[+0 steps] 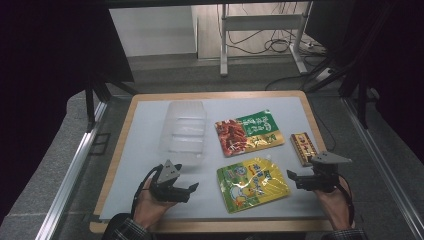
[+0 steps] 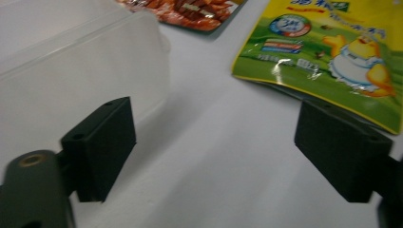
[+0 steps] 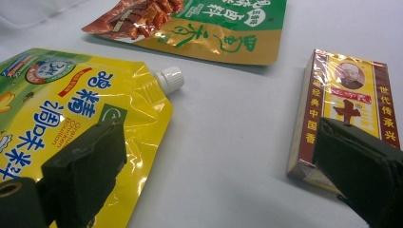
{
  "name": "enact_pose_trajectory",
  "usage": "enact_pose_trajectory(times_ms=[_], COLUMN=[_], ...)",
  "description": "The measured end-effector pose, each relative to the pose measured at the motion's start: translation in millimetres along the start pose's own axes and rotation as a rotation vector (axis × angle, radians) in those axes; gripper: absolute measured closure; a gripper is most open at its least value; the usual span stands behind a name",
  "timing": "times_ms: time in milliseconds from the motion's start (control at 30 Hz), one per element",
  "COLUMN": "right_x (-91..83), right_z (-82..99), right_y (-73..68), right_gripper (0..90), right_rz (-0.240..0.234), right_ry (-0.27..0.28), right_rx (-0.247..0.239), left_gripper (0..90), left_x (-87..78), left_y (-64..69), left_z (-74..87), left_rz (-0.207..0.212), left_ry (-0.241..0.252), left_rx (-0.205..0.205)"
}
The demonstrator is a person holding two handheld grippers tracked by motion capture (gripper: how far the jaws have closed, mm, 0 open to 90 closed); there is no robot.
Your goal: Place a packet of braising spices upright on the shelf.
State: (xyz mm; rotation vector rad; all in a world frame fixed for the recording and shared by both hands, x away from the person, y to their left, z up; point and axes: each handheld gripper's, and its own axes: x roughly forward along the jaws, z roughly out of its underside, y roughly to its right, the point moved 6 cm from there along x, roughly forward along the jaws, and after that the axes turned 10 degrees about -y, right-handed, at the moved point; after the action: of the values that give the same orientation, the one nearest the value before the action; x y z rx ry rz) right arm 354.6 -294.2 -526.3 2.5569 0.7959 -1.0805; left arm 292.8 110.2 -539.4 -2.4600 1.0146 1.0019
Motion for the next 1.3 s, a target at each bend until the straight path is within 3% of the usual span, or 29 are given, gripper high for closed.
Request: enact_pose_trajectory(times_ms=[433,633,867,1167,1300], right_x=[0.3,0.8,1.0,0.5,0.9], right_z=[-0.3,-0.4,-0.8,-1.3,-1.2], right_y=[-0.7,-1.3,-2.1,-3.0,-3.5], right_gripper=[4.2,4.2,4.2,4.2,4.2], right_rz=[-0.006,-0.008,-0.006,-0.009,-0.011], right_ry=[0.000,-0.002,-0.003,0.000,-0.003], right_rx=[-0.005,-0.006,-0.013,-0.016,-0.019], left_gripper=[37.2,46.1,64.8,86.8,89.8], left_x=[9.8,17.1,28.6,43.5,50.9], left_y=[22.0,29.3,38.8,46.8,52.8], left_z=[-13.5,-18.3,-24.8,-31.3,-34.7], left_rz=[0.101,0.124,0.134,0.153,0.167], left_ry=[0.011,0.007,-0.002,-0.017,-0.021], left_rx=[0.052,0.070,0.102,0.111,0.128])
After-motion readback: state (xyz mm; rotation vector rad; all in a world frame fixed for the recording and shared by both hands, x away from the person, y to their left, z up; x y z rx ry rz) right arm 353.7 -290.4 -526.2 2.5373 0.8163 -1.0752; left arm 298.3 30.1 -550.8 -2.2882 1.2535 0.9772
